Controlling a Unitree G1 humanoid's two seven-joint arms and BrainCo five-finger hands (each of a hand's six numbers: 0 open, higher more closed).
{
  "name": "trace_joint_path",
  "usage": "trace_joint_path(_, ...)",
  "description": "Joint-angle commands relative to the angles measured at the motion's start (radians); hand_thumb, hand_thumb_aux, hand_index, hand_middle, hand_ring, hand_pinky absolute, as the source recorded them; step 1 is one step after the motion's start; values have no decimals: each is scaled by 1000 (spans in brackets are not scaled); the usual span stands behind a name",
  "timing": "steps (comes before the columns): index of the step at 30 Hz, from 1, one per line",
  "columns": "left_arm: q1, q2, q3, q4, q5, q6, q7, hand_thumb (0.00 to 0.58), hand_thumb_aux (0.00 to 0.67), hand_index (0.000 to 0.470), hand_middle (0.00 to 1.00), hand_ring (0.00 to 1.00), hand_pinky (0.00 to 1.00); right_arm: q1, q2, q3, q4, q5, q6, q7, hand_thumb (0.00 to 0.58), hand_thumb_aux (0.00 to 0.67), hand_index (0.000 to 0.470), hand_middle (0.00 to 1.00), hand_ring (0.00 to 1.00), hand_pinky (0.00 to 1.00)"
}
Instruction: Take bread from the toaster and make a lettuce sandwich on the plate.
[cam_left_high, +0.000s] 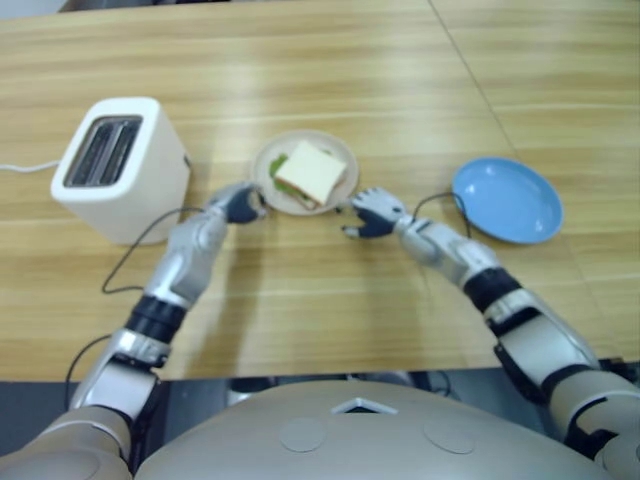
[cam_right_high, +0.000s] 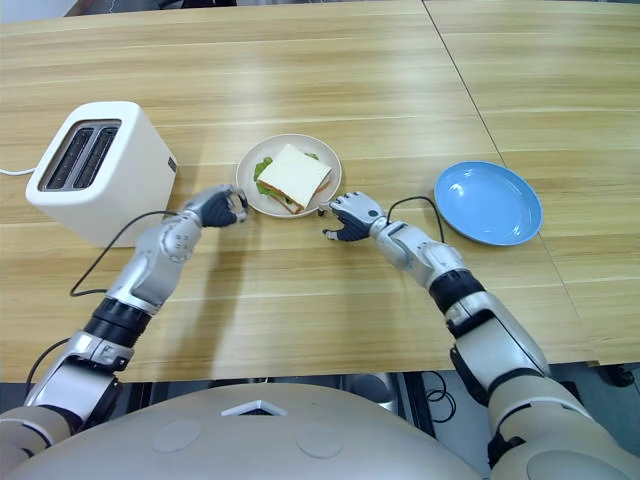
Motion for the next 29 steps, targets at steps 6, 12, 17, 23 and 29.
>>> trace_joint_path(6,-14,-265,297,-58,-446,-210,209,0,0,0,0,0,0,253,102,-358,-431,726,67,162,0,0,0,0,0,0)
trace_joint_path(12,-74,-397,350,91,-600,-351,246,0,0,0,0,0,0,289,219,-470,-459,964,165,256,0,0,0,0,0,0)
trace_joint_path(17,-113,-430,376,199,-661,-442,256,0,0,0,0,0,0,300,281,-549,-461,1073,200,311,0,0,0,0,0,0)
trace_joint_path(23,-125,-421,385,268,-706,-508,231,0,0,0,0,0,0,310,296,-585,-452,1053,182,335,0,0,0,0,0,0)
trace_joint_path(29,-118,-402,375,282,-697,-538,228,0,0,0,0,0,0,322,301,-581,-457,1012,179,348,0,0,0,0,0,0)
